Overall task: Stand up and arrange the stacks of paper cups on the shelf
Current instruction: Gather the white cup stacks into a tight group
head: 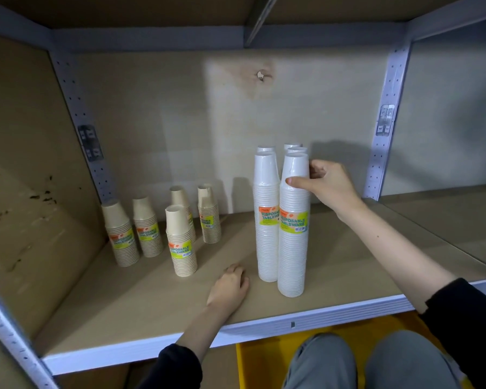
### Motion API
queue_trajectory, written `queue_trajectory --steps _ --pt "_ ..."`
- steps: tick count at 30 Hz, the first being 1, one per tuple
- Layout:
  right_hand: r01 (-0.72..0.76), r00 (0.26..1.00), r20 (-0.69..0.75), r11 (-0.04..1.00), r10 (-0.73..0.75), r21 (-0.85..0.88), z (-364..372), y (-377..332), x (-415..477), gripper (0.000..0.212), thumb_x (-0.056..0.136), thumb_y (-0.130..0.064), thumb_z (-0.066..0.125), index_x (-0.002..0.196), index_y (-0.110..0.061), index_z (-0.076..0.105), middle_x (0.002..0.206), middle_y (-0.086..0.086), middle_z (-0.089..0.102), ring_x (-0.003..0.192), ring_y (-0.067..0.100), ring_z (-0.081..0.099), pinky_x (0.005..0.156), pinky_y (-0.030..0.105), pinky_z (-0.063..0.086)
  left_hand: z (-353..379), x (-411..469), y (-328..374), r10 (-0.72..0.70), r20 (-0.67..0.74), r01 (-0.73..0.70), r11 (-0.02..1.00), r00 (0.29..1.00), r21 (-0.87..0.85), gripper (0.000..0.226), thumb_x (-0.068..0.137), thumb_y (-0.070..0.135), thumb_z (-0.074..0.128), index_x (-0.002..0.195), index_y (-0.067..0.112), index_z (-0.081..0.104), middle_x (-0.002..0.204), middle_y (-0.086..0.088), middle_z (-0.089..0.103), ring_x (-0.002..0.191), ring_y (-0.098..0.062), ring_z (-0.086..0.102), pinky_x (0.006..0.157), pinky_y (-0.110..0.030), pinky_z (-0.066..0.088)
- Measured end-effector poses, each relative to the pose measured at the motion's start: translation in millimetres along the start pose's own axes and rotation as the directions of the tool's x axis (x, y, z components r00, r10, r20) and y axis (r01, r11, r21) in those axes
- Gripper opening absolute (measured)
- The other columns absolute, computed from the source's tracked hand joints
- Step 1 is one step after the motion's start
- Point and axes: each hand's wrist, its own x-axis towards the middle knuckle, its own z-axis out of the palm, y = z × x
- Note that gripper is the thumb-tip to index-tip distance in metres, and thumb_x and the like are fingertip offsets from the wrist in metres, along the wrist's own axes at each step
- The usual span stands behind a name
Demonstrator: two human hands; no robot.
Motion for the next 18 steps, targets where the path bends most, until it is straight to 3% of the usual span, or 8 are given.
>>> queue_trajectory --steps 7,10,15,18 --pt "0.041 0.997 -0.064 0.998 -0.045 -0.053 4.7 -10.8 13.9 0.053 0.069 -0.009 0.079 0.116 0.002 0.058 0.095 0.006 0.059 0.066 0.003 0.052 0.051 -0.002 0.041 0.7 1.3 -0.8 0.001 -0.003 -0.001 1.0 1.0 -0.001 0.038 0.097 0.022 0.036 0.131 0.009 0.047 0.144 -0.006 0.042 0.13 -0.022 0.042 0.105 -0.032 0.037" --pt "0.014 0.997 -0.078 0.996 -0.021 -0.087 3.9 -14.3 18.9 0.053 0.068 -0.009 0.08 0.115 0.003 0.058 0.096 0.006 0.057 0.065 0.005 0.05 0.051 0.001 0.04 0.7 0.5 -0.6 0.004 -0.002 -0.004 1.0 1.0 0.004 0.039 0.097 0.022 0.036 0.132 0.009 0.045 0.145 -0.005 0.04 0.132 -0.022 0.041 0.106 -0.032 0.036" --pt "-0.035 0.999 -0.001 0.999 0.035 -0.038 -2.3 -19.6 23.5 0.047 0.069 -0.001 0.077 0.113 0.005 0.06 0.1 0.008 0.058 0.09 0.016 0.054 0.067 0.01 0.041 0.6 0.6 -0.6 0.005 -0.002 -0.005 1.0 1.0 0.008 0.039 0.098 0.023 0.035 0.133 0.01 0.044 0.145 -0.005 0.04 0.132 -0.022 0.04 0.106 -0.032 0.036" --pt "-0.036 0.998 0.056 0.999 0.037 -0.022 -7.2 -20.9 24.5 0.045 0.071 0.002 0.074 0.114 0.006 0.06 0.102 0.004 0.059 0.081 0.01 0.057 0.06 0.002 0.044 0.4 0.5 -0.5 0.006 -0.003 -0.006 1.0 1.0 0.008 0.039 0.098 0.023 0.035 0.133 0.01 0.045 0.145 -0.005 0.04 0.132 -0.021 0.04 0.105 -0.032 0.036"
